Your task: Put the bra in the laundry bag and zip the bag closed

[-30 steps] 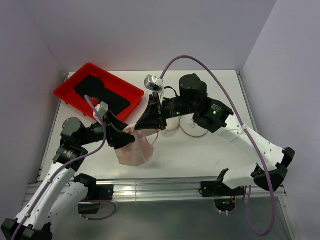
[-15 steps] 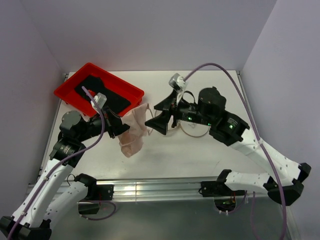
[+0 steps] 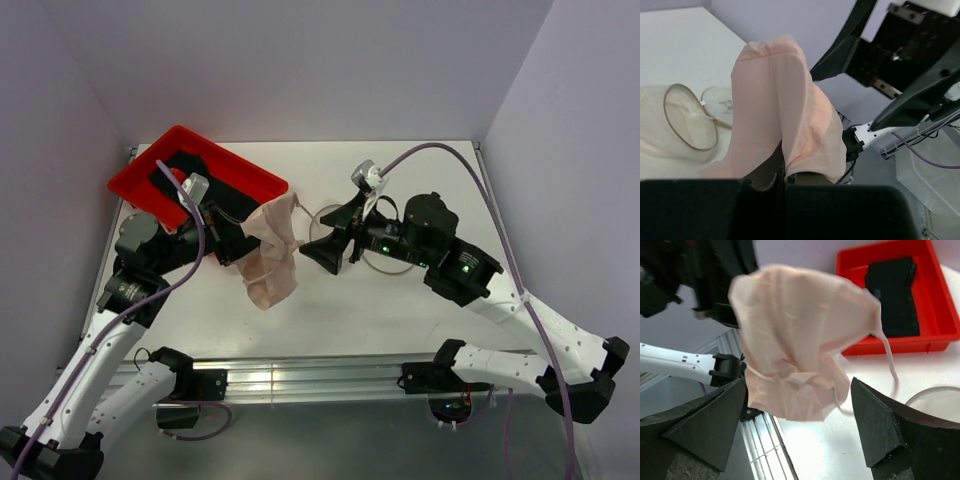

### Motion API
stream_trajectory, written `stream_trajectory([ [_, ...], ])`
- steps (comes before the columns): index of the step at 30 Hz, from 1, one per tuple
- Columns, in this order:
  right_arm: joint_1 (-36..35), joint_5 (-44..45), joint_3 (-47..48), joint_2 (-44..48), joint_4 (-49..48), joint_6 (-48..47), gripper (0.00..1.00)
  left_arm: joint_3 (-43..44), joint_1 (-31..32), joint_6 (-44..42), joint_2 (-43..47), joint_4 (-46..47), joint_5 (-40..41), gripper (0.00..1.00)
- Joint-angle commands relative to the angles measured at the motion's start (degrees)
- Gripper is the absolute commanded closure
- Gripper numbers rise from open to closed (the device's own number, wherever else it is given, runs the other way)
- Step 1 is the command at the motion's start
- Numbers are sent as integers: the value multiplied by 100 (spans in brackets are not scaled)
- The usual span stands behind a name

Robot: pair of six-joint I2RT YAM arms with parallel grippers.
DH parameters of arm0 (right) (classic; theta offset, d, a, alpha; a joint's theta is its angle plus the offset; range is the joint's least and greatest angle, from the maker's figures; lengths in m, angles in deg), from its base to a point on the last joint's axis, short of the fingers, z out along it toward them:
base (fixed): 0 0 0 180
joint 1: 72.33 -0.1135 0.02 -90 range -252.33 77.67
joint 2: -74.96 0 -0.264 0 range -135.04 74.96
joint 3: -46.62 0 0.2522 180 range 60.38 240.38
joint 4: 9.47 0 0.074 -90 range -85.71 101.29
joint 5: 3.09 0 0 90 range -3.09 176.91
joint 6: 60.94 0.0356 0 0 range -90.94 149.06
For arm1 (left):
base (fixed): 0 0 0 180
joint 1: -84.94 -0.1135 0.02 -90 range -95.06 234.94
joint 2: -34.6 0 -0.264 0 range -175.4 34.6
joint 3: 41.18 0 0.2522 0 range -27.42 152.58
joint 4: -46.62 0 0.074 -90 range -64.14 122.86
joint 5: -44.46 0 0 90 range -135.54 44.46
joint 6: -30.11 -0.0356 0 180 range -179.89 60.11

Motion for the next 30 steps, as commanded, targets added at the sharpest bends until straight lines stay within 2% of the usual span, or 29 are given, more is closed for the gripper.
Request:
stream_trajectory([
  [1, 14, 62, -16, -308, -386, 231, 8, 387, 15, -302, 79, -36, 121, 100],
  [4, -134, -212, -456, -520, -993, 645, 6, 195, 15, 15, 132, 657, 6, 100],
  [9, -451, -19, -817, -801, -1810, 900, 6, 27, 24, 384, 79, 1090, -249, 100],
  [12, -469, -44, -931, -916, -2153, 1084, 10, -8, 24, 455, 140, 1117, -258, 100],
  [15, -530, -264, -992, -1022, -2382, 1190, 21, 9, 24, 420, 175, 1038, -249, 100],
  [16, -548, -421, -1045, -1039, -2461, 1251, 43, 9, 24, 402, 184, 1020, -267, 100],
  [18, -557, -467, -1124, -1004, -2654, 1304, 67, 44, 24, 315, 167, 924, -241, 100],
  [19, -557, -388, -1194, -917, -2664, 1313, 91, 105, 24, 262, 176, 749, -214, 100],
  [20, -557, -127, -1230, -847, -2647, 1304, 100, 141, 24, 157, 176, 660, -197, 100],
  [24, -531, 604, -1405, -321, -2287, 1155, 100, 343, 24, -247, 193, 151, 31, 100],
  [25, -504, 701, -1484, -223, -2225, 1085, 100, 448, 24, -405, 184, -216, 189, 100],
  [30, -372, 1124, -1555, 418, -1497, 821, 100, 712, 24, -775, 114, -737, 471, 100],
])
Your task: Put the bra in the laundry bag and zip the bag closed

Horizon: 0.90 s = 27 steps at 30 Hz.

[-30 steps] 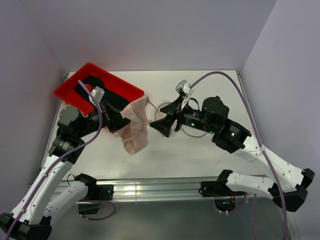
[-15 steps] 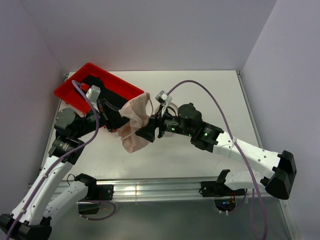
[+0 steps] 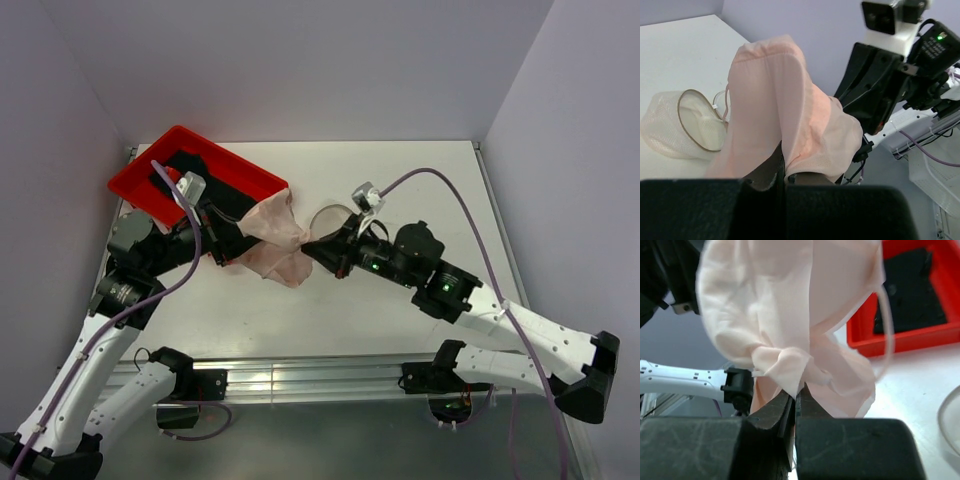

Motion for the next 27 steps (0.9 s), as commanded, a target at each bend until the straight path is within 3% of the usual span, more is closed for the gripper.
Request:
stream_trajectory([
  [1, 111, 490, -25, 481, 386, -322, 100, 461, 17, -535, 11, -412, 357, 100],
  [6, 85, -247, -52, 613, 878, -480, 100, 523, 17, -597, -15, -431, 832, 100],
  [13, 67, 120, -87, 1289, 1415, -499, 100, 813, 17, -1010, -120, -791, 1449, 100],
  [16, 76, 892, 1, 1404, 1687, -533, 100, 664, 17, -774, -138, -405, 695, 99],
  [18, 67, 1149, 45, 1326, 1767, -568, 100, 585, 17, -563, -208, -168, 237, 88],
  [22, 58, 386, -60, 852, 1153, -324, 100, 163, 17, 532, -340, 893, -1010, 77],
  [24, 41, 236, -95, 474, 845, -261, 100, -12, 17, 790, -279, 1458, -1109, 82],
  [27, 40, 297, -157, 288, 668, -261, 100, -93, 17, 740, -130, 1372, -1075, 91],
])
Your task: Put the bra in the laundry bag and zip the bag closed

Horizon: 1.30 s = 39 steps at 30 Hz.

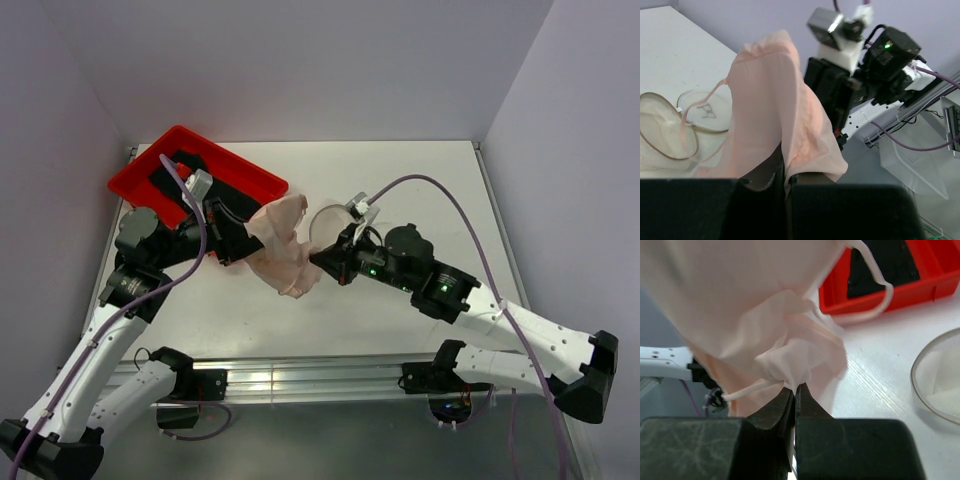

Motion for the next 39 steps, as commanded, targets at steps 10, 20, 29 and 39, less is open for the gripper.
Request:
stream_trajectory([
  [10, -134, -1682, -129, 263, 226, -218, 85, 105, -18, -132, 472, 253, 1324, 100],
  [20, -311, -824, 257, 955, 544, -1255, 5, -448, -18, 554, 462, 1836, -538, 100],
  [29, 146, -850, 1381, 570, 70, -2388, 0, -1038, -18, 1389, 550, 2574, -1602, 100],
  [39, 392, -2537, 2297, -635, 571, -2715, 0, -976, 114, 1451, 436, 2636, -2060, 100],
])
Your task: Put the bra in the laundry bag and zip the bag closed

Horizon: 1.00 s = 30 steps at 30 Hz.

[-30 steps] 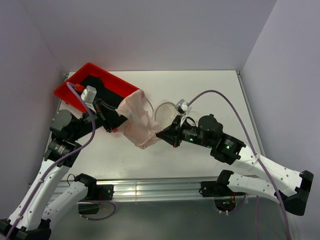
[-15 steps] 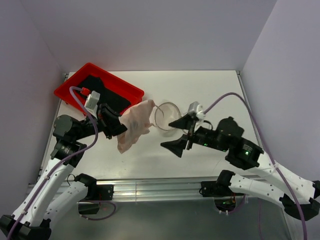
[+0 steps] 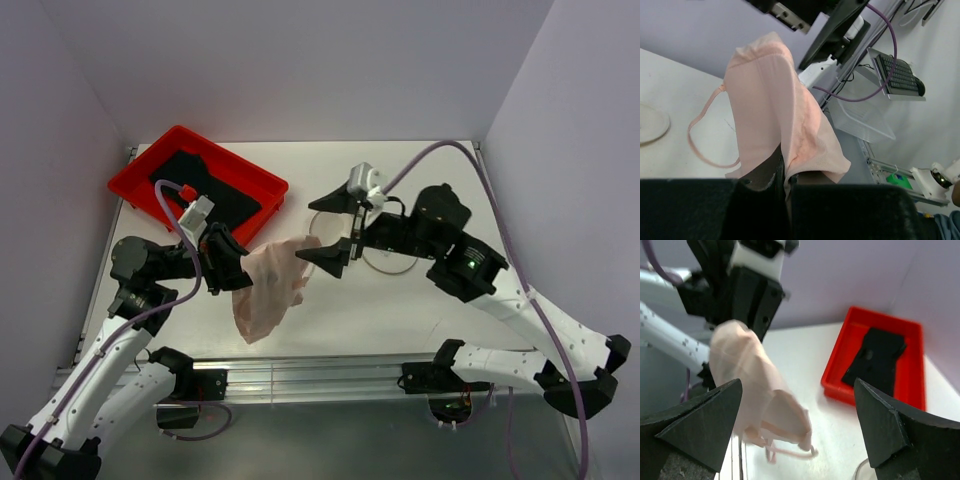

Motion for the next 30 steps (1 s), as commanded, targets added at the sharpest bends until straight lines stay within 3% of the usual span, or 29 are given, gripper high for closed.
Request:
stream_trajectory([
  [1, 73, -597, 66, -115, 47, -190, 0, 104, 77, 67, -40, 376, -355, 100],
  [7, 293, -1676, -31, -220, 10, 3, 4, 121, 121, 15, -58, 298, -461, 100],
  [11, 345, -2196, -373, -273, -288, 388, 16, 200, 121, -47, -49, 218, -444, 100],
  [15, 468, -2460, -708, -246, -798, 855, 22, 332, 121, -161, -58, 25, -409, 100],
  [20, 592, -2610, -779, -273, -1001, 1058, 49, 517, 121, -363, -49, -265, -417, 100],
  [21, 609, -2618, -788, -264, -1036, 1067, 58, 543, 121, -398, -41, -396, -400, 99],
  [22, 618, -2627, -822, -255, -1080, 1128, 77, 578, 130, -520, -32, -493, -374, 99],
  [23, 653, -2619, -849, -238, -1167, 1189, 84, 596, 130, -583, -32, -590, -347, 96],
  [25, 688, -2557, -893, -194, -1343, 1356, 100, 718, 121, -950, 3, -1105, -137, 70],
  [26, 715, -2522, -902, -176, -1387, 1400, 100, 780, 121, -1161, 30, -1396, 3, 60],
  [27, 758, -2487, -902, -141, -1422, 1427, 100, 859, 121, -1355, 91, -1704, 370, 37],
  [30, 899, -2504, -823, -124, -1362, 1506, 100, 1132, 121, -2032, 257, -2891, 1170, 13],
])
